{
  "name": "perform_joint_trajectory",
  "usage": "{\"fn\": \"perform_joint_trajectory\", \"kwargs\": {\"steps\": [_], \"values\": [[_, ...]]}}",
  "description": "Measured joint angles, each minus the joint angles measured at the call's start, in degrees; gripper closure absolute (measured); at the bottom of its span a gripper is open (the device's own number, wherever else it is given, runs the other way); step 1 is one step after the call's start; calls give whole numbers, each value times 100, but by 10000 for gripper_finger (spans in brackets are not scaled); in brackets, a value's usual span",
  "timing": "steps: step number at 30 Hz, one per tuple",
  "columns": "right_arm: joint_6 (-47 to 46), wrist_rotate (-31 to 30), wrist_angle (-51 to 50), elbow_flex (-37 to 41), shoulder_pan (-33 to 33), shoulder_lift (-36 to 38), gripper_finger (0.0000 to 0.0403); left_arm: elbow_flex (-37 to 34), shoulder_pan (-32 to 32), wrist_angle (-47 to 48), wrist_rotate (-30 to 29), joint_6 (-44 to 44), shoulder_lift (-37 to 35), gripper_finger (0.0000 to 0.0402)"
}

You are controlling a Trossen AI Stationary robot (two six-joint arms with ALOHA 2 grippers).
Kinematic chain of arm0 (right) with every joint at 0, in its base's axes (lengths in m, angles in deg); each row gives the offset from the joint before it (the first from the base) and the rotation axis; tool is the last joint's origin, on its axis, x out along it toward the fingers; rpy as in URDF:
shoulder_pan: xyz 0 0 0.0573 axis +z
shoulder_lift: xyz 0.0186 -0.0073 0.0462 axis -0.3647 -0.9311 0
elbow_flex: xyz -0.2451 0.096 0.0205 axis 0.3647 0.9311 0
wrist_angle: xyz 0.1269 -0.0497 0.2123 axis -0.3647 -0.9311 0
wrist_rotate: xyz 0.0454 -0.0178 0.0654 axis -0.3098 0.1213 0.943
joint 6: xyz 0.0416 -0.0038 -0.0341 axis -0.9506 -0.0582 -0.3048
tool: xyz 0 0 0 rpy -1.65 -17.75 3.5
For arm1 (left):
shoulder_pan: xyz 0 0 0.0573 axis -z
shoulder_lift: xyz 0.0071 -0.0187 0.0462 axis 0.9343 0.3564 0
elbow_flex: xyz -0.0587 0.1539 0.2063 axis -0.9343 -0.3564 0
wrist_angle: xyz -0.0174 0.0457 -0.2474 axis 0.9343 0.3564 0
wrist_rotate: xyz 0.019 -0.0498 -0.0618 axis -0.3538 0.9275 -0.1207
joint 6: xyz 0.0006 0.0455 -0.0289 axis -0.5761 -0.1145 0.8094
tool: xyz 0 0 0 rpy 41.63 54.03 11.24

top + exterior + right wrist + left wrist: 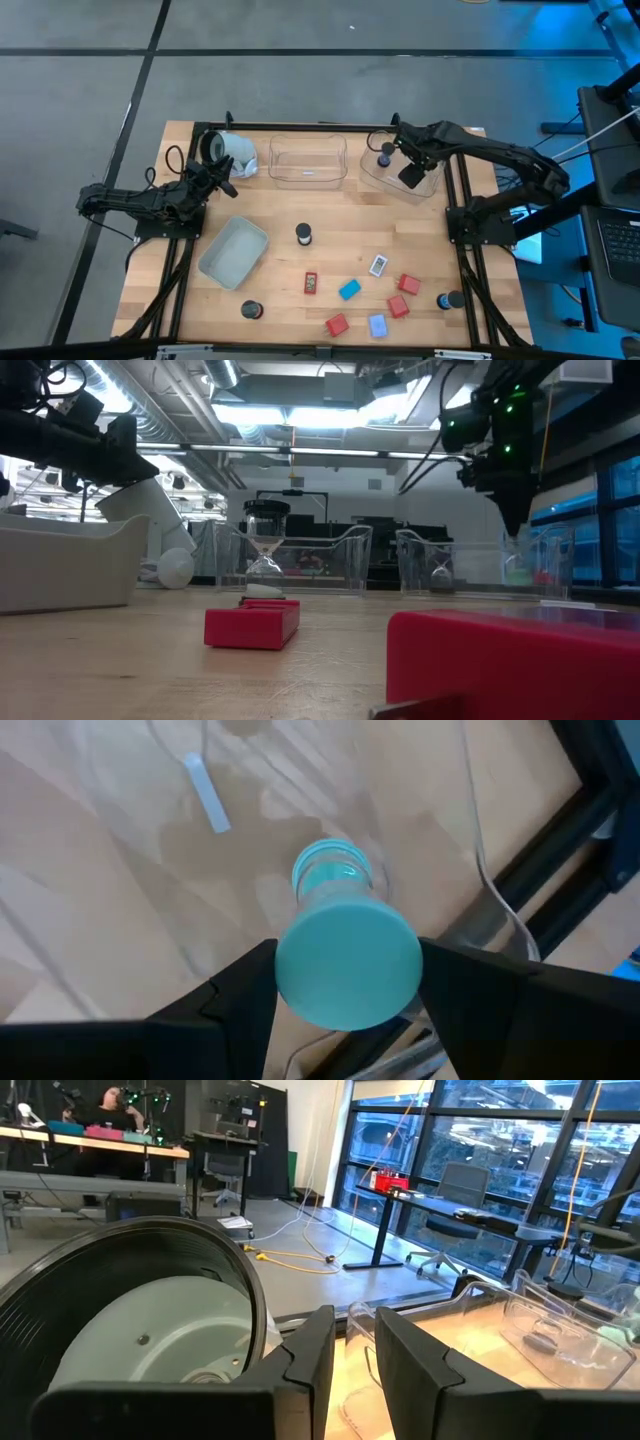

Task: Pick & Place Office items
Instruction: Put the light green hourglass into the right transparent bin, then put the top right red charger adapter into the left transparent bin

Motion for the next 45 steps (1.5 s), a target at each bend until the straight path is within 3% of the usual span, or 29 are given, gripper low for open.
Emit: {"fn": "perform_joint_trajectory", "kwargs": {"steps": [14, 25, 29, 38, 45], "values": [[457, -38, 114, -9, -218, -493, 186, 0, 1, 0, 0, 1, 0, 329], [453, 2, 72, 2, -221, -383, 91, 0, 0, 0, 0, 2, 0, 329], [404, -42, -229, 2, -220, -340, 73, 0, 0, 0, 0, 2, 0, 329], [280, -215, -229, 2, -218, 533, 77, 0, 0, 0, 0, 2, 0, 329], [-877, 58, -308, 0, 172, 1621, 77, 0, 1, 0, -1, 1, 0, 329]]}}
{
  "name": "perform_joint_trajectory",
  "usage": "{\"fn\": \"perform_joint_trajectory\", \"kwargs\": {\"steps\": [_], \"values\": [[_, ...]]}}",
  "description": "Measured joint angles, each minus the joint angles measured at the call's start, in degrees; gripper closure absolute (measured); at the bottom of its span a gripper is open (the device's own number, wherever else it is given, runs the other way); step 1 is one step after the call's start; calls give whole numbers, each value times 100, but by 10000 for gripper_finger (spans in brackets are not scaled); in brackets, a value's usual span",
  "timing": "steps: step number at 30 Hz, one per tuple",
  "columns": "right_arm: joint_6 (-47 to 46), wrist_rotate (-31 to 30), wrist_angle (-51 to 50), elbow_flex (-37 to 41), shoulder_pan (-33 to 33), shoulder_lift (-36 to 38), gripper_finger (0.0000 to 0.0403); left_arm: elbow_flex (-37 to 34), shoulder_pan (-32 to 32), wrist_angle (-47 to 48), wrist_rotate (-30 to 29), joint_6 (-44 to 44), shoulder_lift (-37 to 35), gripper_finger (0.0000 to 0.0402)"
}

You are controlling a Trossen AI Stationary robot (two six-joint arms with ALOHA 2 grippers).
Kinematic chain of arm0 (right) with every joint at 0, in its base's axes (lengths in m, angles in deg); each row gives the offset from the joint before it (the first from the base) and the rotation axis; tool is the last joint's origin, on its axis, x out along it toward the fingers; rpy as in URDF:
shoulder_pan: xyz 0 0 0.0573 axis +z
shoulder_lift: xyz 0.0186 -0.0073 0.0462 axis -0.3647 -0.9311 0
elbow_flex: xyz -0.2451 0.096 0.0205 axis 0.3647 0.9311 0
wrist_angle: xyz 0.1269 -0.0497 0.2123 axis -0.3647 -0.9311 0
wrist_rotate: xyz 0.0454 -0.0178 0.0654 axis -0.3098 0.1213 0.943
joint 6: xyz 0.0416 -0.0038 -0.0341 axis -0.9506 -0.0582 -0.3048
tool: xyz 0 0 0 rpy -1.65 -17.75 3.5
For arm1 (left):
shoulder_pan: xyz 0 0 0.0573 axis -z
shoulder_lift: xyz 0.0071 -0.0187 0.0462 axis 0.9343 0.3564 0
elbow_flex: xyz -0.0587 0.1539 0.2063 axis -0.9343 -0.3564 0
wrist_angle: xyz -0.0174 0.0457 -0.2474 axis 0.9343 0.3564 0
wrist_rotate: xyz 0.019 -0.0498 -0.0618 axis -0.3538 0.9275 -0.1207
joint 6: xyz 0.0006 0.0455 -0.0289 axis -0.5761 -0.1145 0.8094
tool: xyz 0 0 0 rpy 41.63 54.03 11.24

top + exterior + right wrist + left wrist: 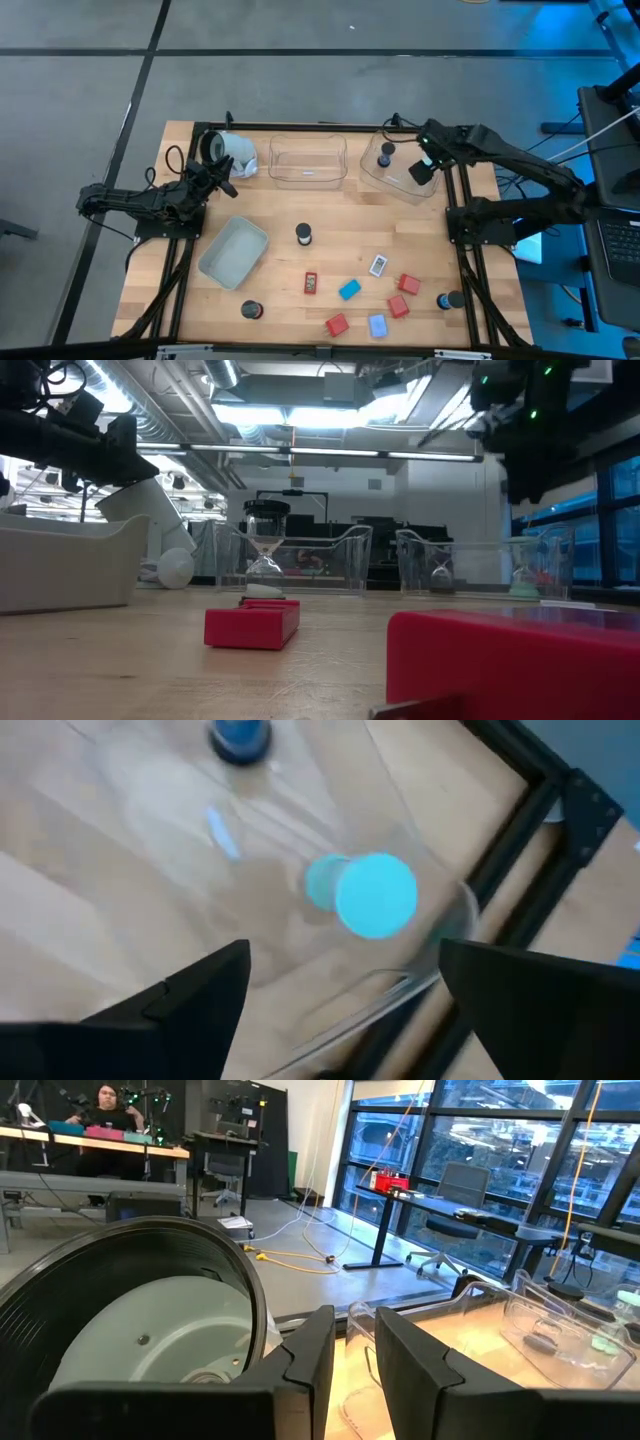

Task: Pick & Place Office items
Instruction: Put the top right red charger adapter into the left transparent bin

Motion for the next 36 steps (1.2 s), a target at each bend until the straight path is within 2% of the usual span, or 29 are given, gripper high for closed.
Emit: {"fn": "perform_joint_trajectory", "kwargs": {"steps": [5, 8, 11, 14, 16, 19, 23, 30, 36], "values": [[-1099, 772, -312, 0, 1146, 574, 77, 0, 1, 0, 1, -1, 0, 329], [-1940, 1010, -421, 2, 1995, 764, 77, 0, 1, -2, 5, 1, 0, 329], [-2695, 966, -407, 0, 2850, 848, 77, 0, 1, -1, 14, 13, 11, 329], [-3060, 637, -99, 0, 3572, 772, 77, 0, 0, -31, 189, 179, 13, 329], [-3028, 469, 298, 0, 4004, 634, 77, 0, -2, -114, 796, 342, 13, 329], [-2585, 572, 716, 0, 4602, 369, 77, 0, 1, -381, 1829, 184, 15, 329], [-2327, 738, 812, 0, 5378, -90, 77, 0, 1, -714, 2560, 14, 15, 329], [-3517, 1329, 816, 0, 6334, -1080, 77, 0, 1, -693, 2908, 17, 20, 329], [-4209, 1964, 815, 0, 6513, -1748, 56, 0, 1, -693, 2769, 12, 20, 329]]}}
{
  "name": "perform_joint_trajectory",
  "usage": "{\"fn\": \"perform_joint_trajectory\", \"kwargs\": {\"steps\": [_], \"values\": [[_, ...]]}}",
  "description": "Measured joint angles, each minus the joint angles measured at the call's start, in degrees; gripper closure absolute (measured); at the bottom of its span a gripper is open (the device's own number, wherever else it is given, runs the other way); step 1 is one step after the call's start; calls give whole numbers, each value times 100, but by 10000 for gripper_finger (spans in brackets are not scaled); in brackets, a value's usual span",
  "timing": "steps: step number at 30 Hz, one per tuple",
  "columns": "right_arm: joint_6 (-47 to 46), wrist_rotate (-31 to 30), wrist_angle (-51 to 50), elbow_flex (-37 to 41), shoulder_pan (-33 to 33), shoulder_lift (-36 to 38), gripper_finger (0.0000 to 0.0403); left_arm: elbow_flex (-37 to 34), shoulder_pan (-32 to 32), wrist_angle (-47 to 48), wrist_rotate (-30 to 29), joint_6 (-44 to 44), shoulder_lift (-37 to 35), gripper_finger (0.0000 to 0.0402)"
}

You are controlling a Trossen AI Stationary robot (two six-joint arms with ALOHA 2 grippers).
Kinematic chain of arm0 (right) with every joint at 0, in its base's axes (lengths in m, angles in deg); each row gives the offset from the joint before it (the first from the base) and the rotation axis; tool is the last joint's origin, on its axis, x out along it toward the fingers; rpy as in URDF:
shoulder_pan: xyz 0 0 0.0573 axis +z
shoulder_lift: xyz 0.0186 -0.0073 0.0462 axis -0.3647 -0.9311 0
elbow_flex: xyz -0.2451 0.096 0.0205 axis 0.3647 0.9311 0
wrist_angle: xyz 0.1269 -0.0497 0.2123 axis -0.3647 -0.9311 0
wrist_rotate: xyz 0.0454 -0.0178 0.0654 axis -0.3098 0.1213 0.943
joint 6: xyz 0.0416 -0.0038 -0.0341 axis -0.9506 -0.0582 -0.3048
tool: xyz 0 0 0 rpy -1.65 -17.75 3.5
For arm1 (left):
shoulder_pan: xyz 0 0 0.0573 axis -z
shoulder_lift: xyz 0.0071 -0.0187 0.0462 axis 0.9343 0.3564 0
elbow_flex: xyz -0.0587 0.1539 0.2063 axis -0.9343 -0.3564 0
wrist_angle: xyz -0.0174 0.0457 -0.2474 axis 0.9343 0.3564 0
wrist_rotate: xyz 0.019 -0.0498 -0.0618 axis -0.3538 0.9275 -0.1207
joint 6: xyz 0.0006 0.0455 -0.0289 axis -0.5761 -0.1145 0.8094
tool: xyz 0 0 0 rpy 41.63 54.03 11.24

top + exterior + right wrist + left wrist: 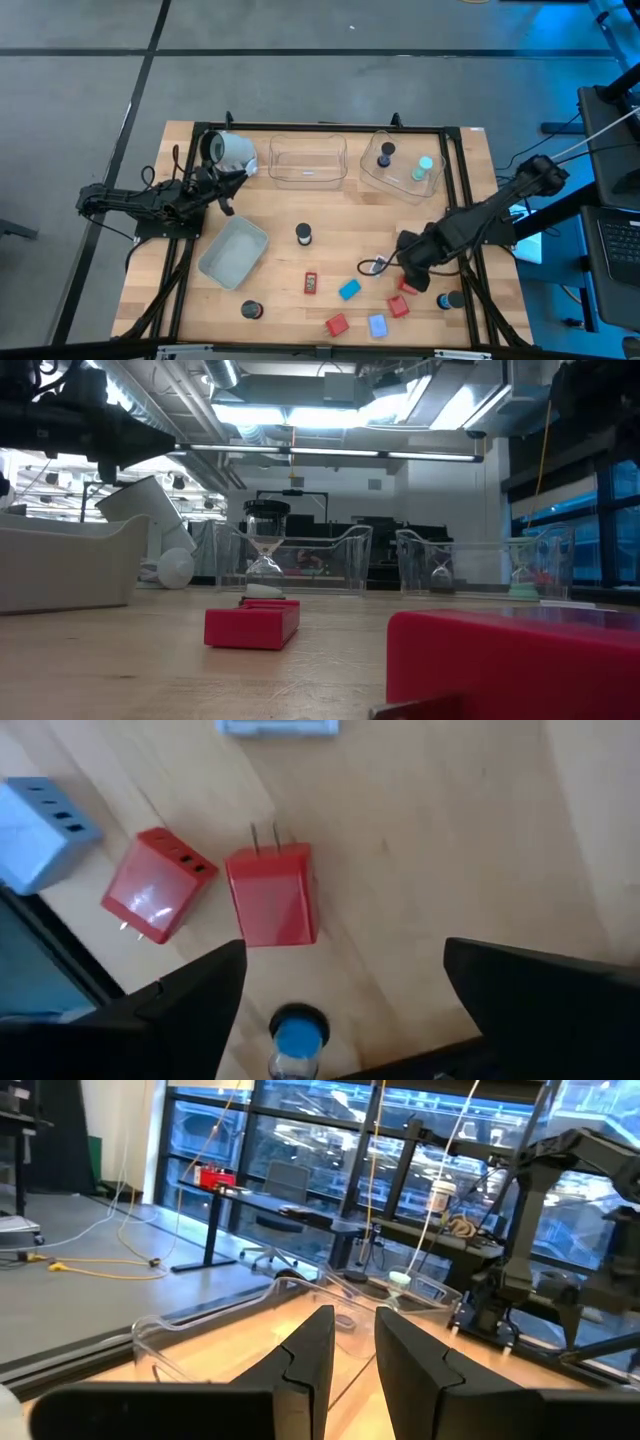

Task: Pick & Place Office items
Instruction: Put the top right red charger adapter into the left transparent bin

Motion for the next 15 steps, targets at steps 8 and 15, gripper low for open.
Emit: {"fn": "perform_joint_trajectory", "kwargs": {"steps": [8, 15], "values": [[-38, 235, 220, 0, 60, -683, 16, 0, 0, -9, -54, -144, 0, 329], [-280, 663, 815, 0, 185, -1045, 20, 0, 0, -33, -57, -456, 0, 329]]}}
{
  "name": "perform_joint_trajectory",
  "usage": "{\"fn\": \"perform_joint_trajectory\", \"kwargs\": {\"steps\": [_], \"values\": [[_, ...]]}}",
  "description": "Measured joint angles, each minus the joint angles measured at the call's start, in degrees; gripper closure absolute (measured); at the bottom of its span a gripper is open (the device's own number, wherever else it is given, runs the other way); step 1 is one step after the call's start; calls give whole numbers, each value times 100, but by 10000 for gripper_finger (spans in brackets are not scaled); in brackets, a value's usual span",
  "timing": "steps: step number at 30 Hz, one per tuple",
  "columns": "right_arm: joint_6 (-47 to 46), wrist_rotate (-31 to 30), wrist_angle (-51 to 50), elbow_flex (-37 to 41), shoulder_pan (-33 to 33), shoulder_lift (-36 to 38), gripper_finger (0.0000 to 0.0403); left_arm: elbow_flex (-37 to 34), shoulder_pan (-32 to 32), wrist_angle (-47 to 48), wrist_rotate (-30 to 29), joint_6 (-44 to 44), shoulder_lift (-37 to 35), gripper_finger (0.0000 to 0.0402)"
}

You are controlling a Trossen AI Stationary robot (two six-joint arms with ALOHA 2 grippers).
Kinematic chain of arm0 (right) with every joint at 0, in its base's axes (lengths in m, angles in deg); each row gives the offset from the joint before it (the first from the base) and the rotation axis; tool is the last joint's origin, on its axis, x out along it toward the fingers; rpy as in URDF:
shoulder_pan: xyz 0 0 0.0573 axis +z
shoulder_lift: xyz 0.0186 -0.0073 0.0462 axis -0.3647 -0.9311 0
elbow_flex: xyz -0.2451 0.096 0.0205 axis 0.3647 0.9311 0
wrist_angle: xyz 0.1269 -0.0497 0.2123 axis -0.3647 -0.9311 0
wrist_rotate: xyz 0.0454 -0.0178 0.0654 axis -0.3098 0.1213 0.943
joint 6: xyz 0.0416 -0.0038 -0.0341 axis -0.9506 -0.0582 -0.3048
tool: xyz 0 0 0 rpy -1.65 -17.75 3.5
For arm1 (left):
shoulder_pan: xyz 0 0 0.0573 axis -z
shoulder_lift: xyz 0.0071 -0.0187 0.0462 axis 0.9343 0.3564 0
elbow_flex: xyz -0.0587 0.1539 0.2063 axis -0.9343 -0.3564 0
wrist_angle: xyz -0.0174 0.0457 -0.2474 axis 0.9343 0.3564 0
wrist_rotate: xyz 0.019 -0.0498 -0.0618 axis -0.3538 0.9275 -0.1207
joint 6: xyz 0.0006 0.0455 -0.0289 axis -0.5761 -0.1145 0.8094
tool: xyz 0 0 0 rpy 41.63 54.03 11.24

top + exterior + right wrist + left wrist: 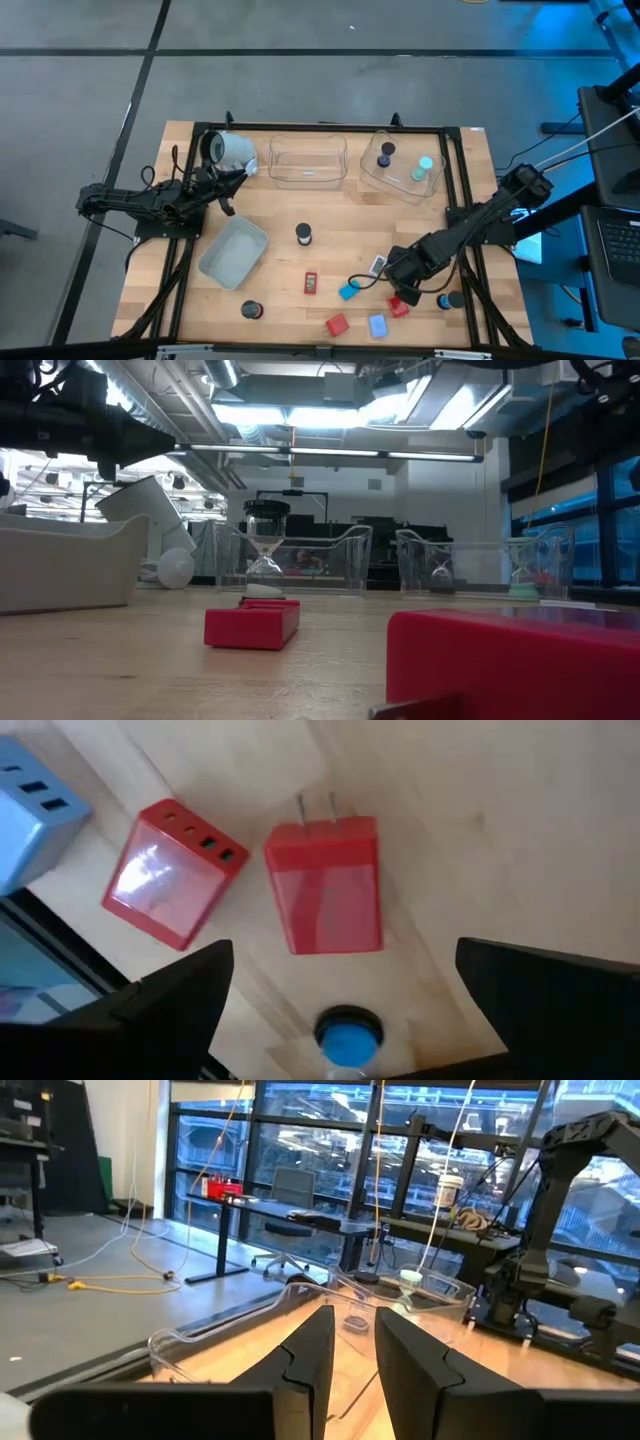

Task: Pick & Place Office items
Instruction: Put the top right red charger adapter into the left transparent bin

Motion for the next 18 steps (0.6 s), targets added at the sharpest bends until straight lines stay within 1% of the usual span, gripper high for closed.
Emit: {"fn": "perform_joint_trajectory", "kwargs": {"steps": [2, 6, 18], "values": [[-110, -116, -9, -4, 64, -71, 24, 0, 0, 4, 1, -9, 0, 329], [-355, -134, 28, -4, 156, -241, 25, 0, 0, 9, 3, -9, 0, 329], [-332, -188, 387, -3, 255, -368, 23, 0, 0, 220, 42, -7, 2, 329]]}}
